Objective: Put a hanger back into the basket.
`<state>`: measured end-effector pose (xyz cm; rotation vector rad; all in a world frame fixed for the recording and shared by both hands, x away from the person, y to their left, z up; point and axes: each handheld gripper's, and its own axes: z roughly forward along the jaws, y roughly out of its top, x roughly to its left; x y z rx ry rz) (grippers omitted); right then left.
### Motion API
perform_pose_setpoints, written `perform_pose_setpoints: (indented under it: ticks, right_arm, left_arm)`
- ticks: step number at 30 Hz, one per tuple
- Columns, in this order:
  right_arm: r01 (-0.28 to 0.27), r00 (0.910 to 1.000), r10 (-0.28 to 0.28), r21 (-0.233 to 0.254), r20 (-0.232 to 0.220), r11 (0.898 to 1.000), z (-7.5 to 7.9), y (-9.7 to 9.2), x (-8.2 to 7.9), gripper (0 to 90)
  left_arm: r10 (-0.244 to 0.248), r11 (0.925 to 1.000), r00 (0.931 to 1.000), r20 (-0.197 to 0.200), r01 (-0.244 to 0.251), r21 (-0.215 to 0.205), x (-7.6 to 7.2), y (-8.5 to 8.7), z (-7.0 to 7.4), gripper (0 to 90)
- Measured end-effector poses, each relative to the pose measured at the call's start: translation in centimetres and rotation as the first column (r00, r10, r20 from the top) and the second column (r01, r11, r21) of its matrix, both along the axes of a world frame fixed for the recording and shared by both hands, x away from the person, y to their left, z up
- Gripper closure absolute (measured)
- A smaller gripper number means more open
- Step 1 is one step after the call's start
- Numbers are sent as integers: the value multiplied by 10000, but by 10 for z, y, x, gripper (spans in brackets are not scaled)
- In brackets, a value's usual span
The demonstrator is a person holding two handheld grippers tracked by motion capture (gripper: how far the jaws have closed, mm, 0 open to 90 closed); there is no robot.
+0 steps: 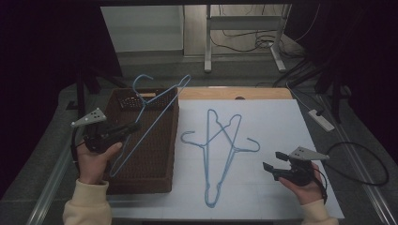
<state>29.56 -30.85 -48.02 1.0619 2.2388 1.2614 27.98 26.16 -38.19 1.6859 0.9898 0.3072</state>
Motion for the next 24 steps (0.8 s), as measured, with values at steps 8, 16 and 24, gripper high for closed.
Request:
perform_pose_setpoints:
  ticks: [8, 16, 24]
  right_arm:
    - [6, 10000, -6, -34, 41, 10000, 0, 0, 0, 299]
    - [39, 10000, -39, -72, -5, 10000, -1, -1, 1, 299]
    - [36, 10000, -36, -93, -31, 10000, -1, -1, 0, 299]
  left_arm:
    - [301, 9995, 9994, -146, -301, -50, 3, 19, -6, 867]
    - [430, 9989, 9985, -342, -424, 202, 6, 35, -15, 867]
    - [409, 9968, 9955, -858, -348, 725, 14, 40, -28, 867]
